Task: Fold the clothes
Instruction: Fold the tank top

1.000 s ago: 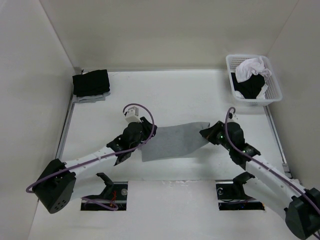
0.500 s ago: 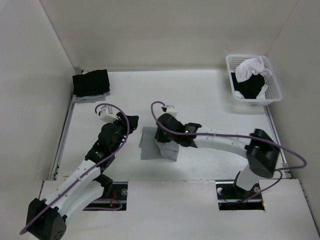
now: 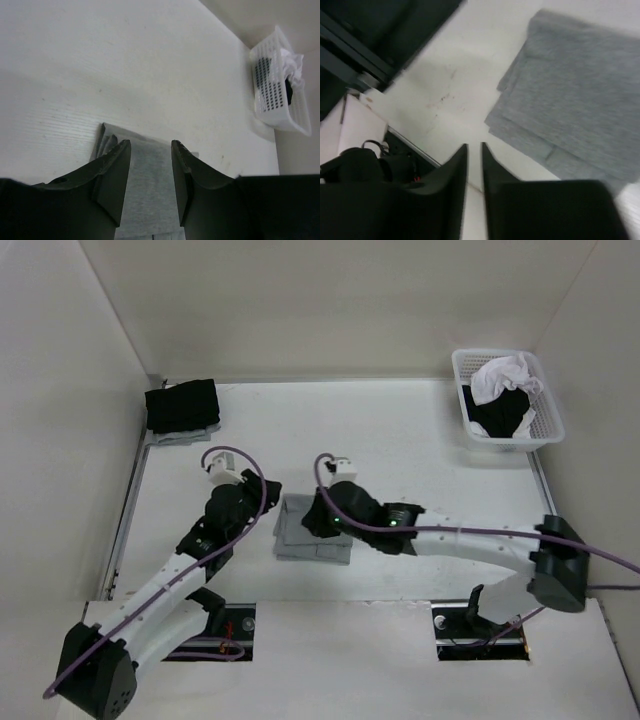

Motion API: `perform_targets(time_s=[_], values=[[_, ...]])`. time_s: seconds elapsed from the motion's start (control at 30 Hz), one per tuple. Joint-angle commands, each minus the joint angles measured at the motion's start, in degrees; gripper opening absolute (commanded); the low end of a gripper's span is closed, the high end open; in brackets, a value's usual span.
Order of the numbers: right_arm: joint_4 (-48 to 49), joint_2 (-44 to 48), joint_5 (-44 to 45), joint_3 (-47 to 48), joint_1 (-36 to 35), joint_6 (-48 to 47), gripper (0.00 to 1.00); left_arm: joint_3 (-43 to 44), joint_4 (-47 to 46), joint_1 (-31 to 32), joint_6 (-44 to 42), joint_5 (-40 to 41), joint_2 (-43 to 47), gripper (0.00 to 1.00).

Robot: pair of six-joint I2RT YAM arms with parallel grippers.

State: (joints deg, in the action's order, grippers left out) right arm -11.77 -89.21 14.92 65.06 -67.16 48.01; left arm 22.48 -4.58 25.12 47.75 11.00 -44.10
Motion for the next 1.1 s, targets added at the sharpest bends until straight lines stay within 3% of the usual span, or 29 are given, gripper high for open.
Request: perform_targets(time_s=[0.0,0.1,0.27,0.37,0.5,0.57,0.73,0.87,1.07], values=[[6.4,9.73,2.75,-9.21,3.56,0.51,0.14,-0.07,-5.08,5.22,-0.64,-0.2,-4.23,0.38],[9.3,16.5,3.1,-17.84,4.97,-0.63,0.0,-0.24,-5.35,9.01,-1.25,1.91,-7.32,0.43],[10.63,30.73,8.98,-32.34,7.51,-1.43,0.02,-5.51,-4.92,10.07,-1.34,2.18,-1.27,0.55],[11.15,39.17,9.87,-39.81,11.46,-0.55,0.2,-7.45,-0.98,9.2,-1.43,2.79,2.77,0.58],[12.82,46.04,9.34,-46.15,17.88,-0.63,0.54,-7.89,5.71,5.78,-0.2,6.04,7.88,0.64],[14.75,46.76,8.29,-47.56,20.43,-1.07,0.63,-7.63,8.43,3.93,0.85,7.27,8.85,0.68],[21.07,45.88,7.76,-50.02,24.39,-2.13,0.71,-6.4,11.96,-2.39,2.08,9.29,10.69,0.71],[27.66,44.3,6.97,-52.57,28.43,-3.36,0.72,-5.87,11.09,-8.99,3.05,6.94,9.3,0.75],[32.95,45.43,6.53,-56.09,29.15,-4.15,0.71,-3.5,10.03,-12.42,1.74,2.8,2.97,0.79]])
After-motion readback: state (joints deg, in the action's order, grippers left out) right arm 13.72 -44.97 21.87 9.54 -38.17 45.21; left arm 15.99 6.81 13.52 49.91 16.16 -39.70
